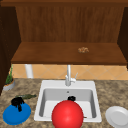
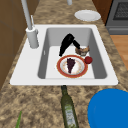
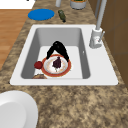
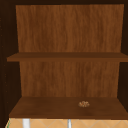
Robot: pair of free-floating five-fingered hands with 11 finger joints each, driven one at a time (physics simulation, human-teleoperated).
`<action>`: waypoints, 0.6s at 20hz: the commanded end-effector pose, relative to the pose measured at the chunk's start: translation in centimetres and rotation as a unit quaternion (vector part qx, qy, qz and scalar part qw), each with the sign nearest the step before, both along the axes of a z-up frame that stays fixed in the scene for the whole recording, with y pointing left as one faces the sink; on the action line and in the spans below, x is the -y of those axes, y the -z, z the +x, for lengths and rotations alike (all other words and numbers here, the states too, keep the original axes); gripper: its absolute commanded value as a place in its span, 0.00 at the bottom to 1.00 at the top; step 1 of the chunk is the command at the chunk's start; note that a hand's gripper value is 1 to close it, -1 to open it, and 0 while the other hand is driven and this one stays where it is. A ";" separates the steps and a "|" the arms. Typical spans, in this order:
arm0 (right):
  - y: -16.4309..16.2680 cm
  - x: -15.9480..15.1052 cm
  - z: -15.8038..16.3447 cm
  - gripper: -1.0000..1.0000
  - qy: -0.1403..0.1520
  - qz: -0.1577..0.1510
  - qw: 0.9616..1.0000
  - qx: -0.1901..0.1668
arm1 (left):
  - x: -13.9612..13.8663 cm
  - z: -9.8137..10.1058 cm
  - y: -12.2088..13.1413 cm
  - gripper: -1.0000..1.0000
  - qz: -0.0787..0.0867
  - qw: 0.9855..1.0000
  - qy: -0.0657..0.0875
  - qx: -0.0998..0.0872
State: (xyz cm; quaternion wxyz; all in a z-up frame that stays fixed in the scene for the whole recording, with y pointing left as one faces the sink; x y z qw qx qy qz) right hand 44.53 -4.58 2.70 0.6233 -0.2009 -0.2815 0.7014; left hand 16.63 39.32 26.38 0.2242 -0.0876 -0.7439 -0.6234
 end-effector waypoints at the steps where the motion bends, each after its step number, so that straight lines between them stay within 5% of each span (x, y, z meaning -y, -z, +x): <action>1: -1.8 1.8 -0.8 0.00 -0.002 0.004 1.000 0.027 | 0.0 0.0 0.0 0.50 0.000 1.000 0.000 0.000; 12: -6.5 7.4 -2.3 0.00 -0.007 0.018 0.998 0.061 | 0.0 0.0 0.0 0.50 0.000 1.000 0.000 0.000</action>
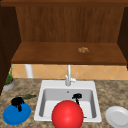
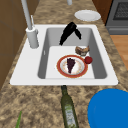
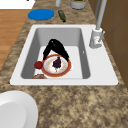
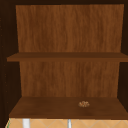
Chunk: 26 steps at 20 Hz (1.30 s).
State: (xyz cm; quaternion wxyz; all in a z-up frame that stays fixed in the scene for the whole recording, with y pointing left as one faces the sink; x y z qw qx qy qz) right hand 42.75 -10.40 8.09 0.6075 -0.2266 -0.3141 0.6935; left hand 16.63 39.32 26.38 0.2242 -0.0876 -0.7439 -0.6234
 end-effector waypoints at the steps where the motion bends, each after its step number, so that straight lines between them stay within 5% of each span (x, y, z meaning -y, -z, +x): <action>1: -1.4 2.3 -0.8 0.00 0.000 0.015 1.000 0.021 | 0.0 0.0 0.0 0.50 0.000 1.000 0.000 0.000; 13: -4.4 9.3 -3.6 0.00 -0.009 0.041 0.998 0.056 | 0.0 0.0 0.0 0.50 0.000 1.000 0.000 0.000; 26: -7.7 15.0 -10.8 0.00 -0.005 0.050 0.995 0.081 | 0.0 0.0 0.0 0.50 0.000 1.000 0.000 0.000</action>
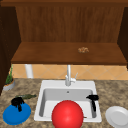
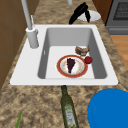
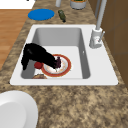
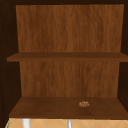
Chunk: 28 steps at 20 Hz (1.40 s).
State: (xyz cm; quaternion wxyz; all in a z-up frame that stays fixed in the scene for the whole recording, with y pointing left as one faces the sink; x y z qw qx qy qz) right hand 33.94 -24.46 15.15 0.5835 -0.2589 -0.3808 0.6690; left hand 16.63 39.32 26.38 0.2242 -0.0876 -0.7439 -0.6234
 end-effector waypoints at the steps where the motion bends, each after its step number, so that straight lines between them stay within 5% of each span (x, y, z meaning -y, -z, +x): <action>1: -0.8 1.3 -2.6 0.00 0.000 0.023 1.000 0.006 | 0.0 0.0 0.0 0.50 0.000 1.000 0.000 0.000; 16: -1.2 4.6 -13.3 0.00 0.001 0.027 0.999 0.018 | 0.0 0.0 0.0 0.50 0.000 1.000 0.000 0.000; 28: -0.8 5.7 -15.4 0.00 -0.007 0.010 1.000 0.003 | 0.0 0.0 0.0 0.50 0.000 1.000 0.000 0.000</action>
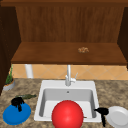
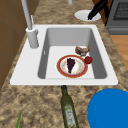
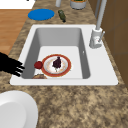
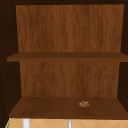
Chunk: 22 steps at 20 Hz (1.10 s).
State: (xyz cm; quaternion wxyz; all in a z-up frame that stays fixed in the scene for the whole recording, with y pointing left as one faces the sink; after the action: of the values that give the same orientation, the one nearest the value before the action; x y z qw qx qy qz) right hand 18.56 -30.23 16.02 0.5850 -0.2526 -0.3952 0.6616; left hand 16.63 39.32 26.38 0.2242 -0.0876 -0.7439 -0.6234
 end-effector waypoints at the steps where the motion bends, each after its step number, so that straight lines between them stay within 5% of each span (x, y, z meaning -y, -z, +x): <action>1: 0.0 0.2 -0.6 0.00 0.000 0.001 1.000 0.007 | 0.0 0.0 0.0 0.50 0.000 1.000 0.000 0.000; 7: 0.0 0.1 -0.2 0.00 0.000 -0.001 1.000 0.000 | 0.0 0.0 0.0 0.50 0.000 1.000 0.000 0.000; 13: 0.5 1.3 4.9 0.00 -0.022 0.011 0.999 -0.024 | 0.0 0.0 0.0 0.50 0.000 1.000 0.000 0.000; 22: -1.0 0.2 12.0 0.00 -0.012 0.004 0.999 -0.047 | 0.0 0.0 0.0 0.50 0.000 1.000 0.000 0.000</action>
State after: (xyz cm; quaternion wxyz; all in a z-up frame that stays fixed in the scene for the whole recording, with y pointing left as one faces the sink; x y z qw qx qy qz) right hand 28.26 -31.14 16.24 0.5940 -0.2182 -0.3775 0.6761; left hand 16.63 39.32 26.38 0.2242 -0.0876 -0.7439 -0.6234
